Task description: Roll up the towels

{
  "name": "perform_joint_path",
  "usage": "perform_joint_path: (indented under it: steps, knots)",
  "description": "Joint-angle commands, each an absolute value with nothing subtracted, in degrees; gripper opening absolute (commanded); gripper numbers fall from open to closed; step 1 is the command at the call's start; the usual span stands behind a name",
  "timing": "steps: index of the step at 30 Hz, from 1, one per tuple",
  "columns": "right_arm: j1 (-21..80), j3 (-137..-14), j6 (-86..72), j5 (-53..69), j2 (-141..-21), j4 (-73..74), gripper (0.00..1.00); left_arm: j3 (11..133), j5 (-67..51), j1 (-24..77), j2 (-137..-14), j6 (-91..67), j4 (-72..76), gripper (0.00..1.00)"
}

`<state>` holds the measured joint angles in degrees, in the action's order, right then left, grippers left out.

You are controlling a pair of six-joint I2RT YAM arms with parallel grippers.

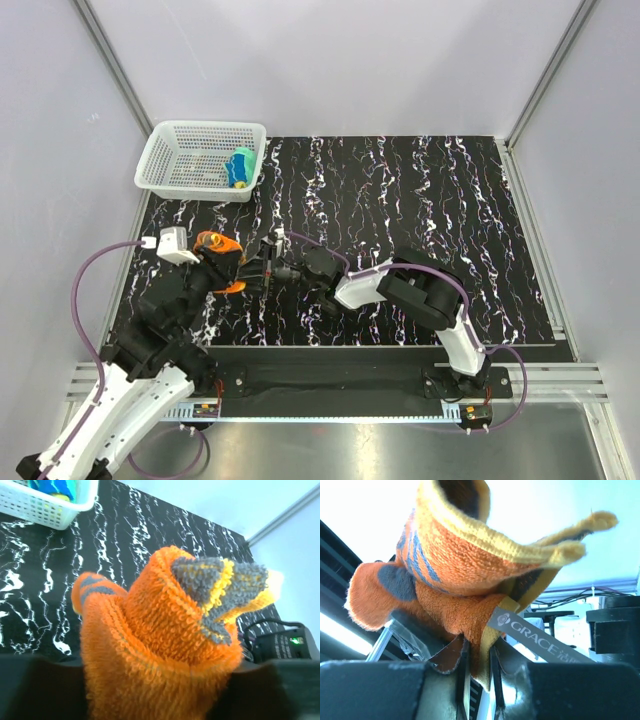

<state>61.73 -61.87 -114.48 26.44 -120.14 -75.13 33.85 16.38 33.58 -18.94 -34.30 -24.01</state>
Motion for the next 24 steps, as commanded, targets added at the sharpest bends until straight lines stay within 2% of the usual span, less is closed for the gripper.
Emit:
perform_joint_path:
  steps: [1, 3, 4, 5, 7, 8, 16, 20, 24]
  knots:
    - [63.63, -65.91, -144.32, 26.46, -121.02, -89.82, 0.14, 38.65, 12.21, 34.01, -22.05, -32.79, -22.74, 0.24]
    - [63.46, -66.79, -144.23, 26.54, -121.55, -89.82, 0.20, 40.77, 13.53, 34.01, -24.77, -32.43, -25.74, 0.13]
    - [63.28, -67.58, -143.53, 26.80, -121.64, -89.82, 0.38, 43.04, 13.88, 34.10, -25.74, -32.26, -28.62, 0.09]
    - [63.19, -67.76, -143.09, 27.15, -121.90, -89.82, 0.48, 44.11, 14.32, 34.01, -26.62, -31.56, -29.78, 0.07]
    - [62.06, -66.98, -140.91, 28.65, -121.91, -89.74, 0.62, 48.41, 15.55, 34.01, -29.87, -31.64, -34.59, 0.05]
    - [61.53, -66.19, -140.02, 29.09, -121.73, -89.74, 0.78, 49.82, 16.08, 34.01, -31.10, -31.64, -36.19, 0.05]
    - [51.78, -49.14, -126.76, 33.39, -117.52, -89.82, 0.82, 63.00, 12.84, 34.10, -38.76, -29.71, -42.97, 0.04]
    - [46.68, -47.98, -120.25, 37.26, -115.93, -89.74, 0.82, 67.76, 9.33, 34.01, -40.69, -29.88, -43.33, 0.04]
    - [44.74, -50.70, -116.55, 38.93, -117.33, -89.82, 0.81, 71.19, 0.30, 34.10, -43.23, -32.34, -41.23, 0.06]
